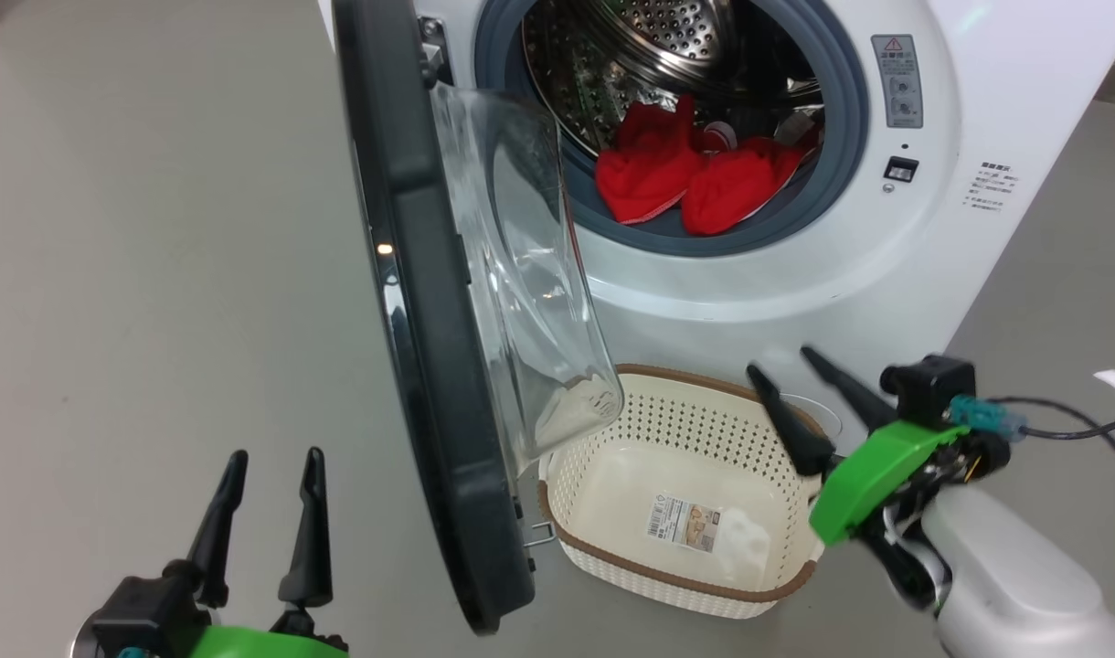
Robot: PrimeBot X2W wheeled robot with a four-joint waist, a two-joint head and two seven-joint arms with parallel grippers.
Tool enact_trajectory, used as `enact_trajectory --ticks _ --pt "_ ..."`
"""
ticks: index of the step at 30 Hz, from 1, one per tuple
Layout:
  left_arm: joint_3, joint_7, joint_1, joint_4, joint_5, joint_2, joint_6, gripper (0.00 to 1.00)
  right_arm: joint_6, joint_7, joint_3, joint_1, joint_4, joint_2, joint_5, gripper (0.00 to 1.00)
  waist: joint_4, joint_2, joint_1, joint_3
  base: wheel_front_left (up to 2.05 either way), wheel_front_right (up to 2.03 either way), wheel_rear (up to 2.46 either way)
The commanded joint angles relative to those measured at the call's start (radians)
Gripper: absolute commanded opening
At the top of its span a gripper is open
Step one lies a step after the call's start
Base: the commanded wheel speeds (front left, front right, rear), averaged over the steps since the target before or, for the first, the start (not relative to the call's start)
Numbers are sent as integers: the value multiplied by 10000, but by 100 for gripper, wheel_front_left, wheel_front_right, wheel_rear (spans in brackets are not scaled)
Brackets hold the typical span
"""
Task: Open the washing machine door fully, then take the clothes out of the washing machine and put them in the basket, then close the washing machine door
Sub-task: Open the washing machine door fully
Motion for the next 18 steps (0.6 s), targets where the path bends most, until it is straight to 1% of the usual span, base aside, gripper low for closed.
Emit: enact_trajectory --ticks 1,5,8,11,13,18 --pt "367 -51 -12 -275 76 141 -35 100 75 -124 -216 31 -205 134 -408 100 -46 0 -1 -21 0 0 0" --pt "365 -51 -1 -330 75 141 -9 100 75 -138 -2352 652 -883 798 -2544 100 -95 0 -1 3 0 0 0" --pt "326 -51 -9 -339 63 141 7 100 75 -140 -3398 1399 -1742 1295 -3954 100 -95 0 -1 4 0 0 0" --pt "322 -51 -30 -346 54 141 19 100 75 -141 -4037 2008 -2223 1649 -4692 100 -98 0 -1 11 0 0 0" --pt "317 -51 -44 -349 51 141 22 100 75 -141 -4321 2295 -2446 1804 -4988 100 -100 0 -1 22 0 0 0" --pt "306 -51 -73 -375 8 141 63 100 75 -142 -4997 2755 -3021 2016 -5564 100 -109 0 -1 32 0 0 0"
